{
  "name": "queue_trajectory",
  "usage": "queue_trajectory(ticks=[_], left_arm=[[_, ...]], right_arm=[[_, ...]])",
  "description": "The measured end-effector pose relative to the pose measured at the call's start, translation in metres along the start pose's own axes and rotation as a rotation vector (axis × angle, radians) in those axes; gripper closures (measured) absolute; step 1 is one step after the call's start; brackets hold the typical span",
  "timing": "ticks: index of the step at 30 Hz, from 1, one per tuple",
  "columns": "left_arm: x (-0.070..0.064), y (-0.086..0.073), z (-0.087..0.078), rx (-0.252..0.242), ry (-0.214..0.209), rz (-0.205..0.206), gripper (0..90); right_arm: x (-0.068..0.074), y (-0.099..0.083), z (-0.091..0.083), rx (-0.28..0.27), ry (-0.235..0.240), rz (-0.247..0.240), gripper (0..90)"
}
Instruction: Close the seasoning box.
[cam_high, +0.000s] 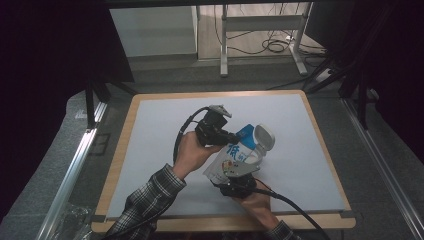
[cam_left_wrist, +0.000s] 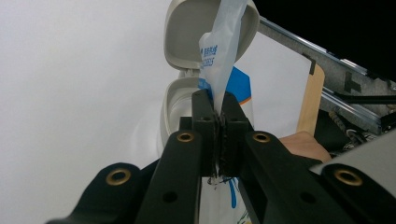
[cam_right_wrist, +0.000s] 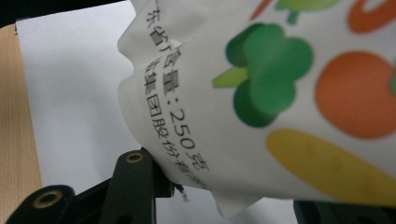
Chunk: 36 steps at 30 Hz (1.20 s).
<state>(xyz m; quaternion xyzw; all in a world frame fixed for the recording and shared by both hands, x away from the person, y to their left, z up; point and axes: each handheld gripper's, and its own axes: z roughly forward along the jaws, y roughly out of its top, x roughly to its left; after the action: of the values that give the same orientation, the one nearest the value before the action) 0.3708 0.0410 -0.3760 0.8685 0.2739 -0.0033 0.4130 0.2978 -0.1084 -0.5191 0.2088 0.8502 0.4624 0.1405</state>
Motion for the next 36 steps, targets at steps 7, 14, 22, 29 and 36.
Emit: queue_trajectory(ticks=[7, 14, 22, 29, 36], left_arm=[[-0.001, -0.002, -0.005, -0.004, -0.005, 0.002, 87.8], [0.0, -0.004, -0.012, -0.005, -0.019, 0.0, 87.2], [0.002, -0.009, -0.024, -0.007, -0.031, -0.003, 86.4], [0.002, -0.013, -0.031, -0.028, -0.033, 0.008, 88.3], [0.001, -0.013, -0.035, -0.05, -0.046, 0.017, 88.7]], right_arm=[[-0.003, -0.002, -0.001, 0.003, 0.004, 0.014, 54.1], [-0.004, -0.003, -0.001, 0.0, 0.006, 0.027, 53.9], [-0.006, -0.004, -0.001, 0.002, 0.002, 0.037, 53.9], [-0.008, -0.004, -0.003, -0.003, -0.007, 0.039, 53.2], [-0.011, -0.004, -0.006, -0.012, -0.01, 0.046, 52.1]])
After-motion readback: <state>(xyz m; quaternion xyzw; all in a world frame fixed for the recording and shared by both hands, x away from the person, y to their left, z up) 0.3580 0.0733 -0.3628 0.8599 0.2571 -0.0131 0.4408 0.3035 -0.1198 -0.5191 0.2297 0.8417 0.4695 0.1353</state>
